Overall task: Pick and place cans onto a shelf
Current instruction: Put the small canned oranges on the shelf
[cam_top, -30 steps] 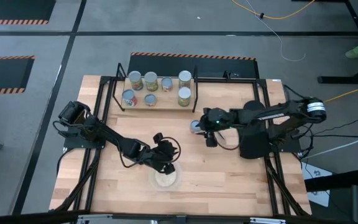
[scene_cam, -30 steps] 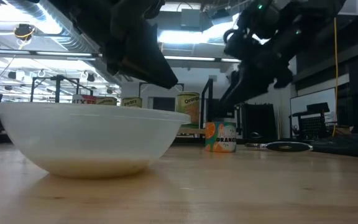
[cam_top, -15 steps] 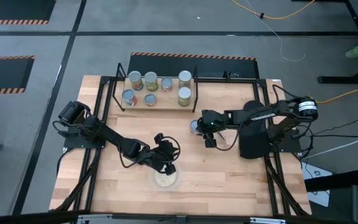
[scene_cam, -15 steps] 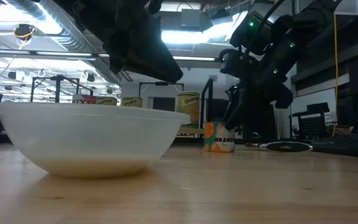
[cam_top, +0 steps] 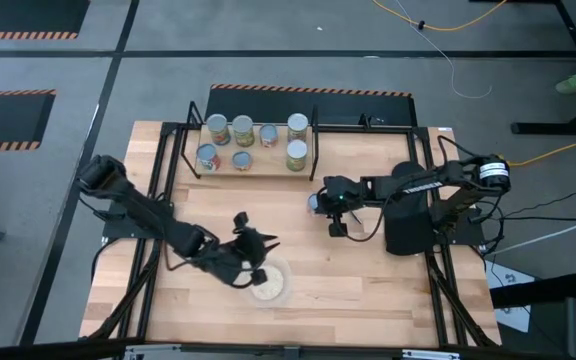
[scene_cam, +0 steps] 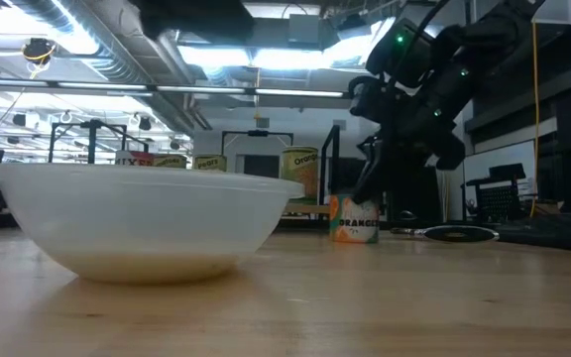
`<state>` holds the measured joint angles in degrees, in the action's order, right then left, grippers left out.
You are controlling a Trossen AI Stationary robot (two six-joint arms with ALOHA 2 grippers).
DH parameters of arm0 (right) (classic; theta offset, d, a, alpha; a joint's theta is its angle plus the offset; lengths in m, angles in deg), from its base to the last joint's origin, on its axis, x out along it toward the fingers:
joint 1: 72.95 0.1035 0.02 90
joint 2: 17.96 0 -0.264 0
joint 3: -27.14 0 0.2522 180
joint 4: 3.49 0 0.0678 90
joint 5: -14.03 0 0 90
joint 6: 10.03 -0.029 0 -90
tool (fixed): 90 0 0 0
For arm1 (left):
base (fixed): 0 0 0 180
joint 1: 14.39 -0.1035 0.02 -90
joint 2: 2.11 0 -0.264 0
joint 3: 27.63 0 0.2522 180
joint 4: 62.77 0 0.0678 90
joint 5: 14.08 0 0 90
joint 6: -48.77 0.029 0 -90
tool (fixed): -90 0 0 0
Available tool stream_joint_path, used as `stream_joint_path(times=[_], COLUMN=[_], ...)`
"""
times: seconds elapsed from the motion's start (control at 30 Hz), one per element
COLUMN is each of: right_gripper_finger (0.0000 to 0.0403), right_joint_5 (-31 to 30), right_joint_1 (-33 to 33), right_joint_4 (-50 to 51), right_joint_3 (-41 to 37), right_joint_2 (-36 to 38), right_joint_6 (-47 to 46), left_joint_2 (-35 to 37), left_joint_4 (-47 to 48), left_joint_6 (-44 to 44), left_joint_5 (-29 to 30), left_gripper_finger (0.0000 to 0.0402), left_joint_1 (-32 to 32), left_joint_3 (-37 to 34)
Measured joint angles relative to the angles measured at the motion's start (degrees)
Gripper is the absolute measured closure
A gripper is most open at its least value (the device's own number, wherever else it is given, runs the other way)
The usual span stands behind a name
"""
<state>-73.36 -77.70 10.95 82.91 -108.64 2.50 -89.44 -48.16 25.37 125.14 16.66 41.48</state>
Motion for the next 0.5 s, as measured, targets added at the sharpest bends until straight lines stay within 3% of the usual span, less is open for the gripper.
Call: stream_joint_path(times=[0.17,0.5], right_gripper_finger=[0.0391,0.0395], right_joint_5=[3.07,3.19], right_joint_1=[0.00,0.11], right_joint_4=[2.67,10.11], right_joint_3=[2.40,18.76], right_joint_2=[-0.23,-1.56], right_joint_6=[-0.07,0.64], left_joint_2=[4.47,5.99], left_joint_4=[8.90,3.96], left_joint_6=[-1.48,-19.67], left_joint_5=[3.26,3.62], left_gripper_finger=[0.0333,0.0333], left_joint_1=[2.48,2.45], left_joint_3=[-0.81,-15.68])
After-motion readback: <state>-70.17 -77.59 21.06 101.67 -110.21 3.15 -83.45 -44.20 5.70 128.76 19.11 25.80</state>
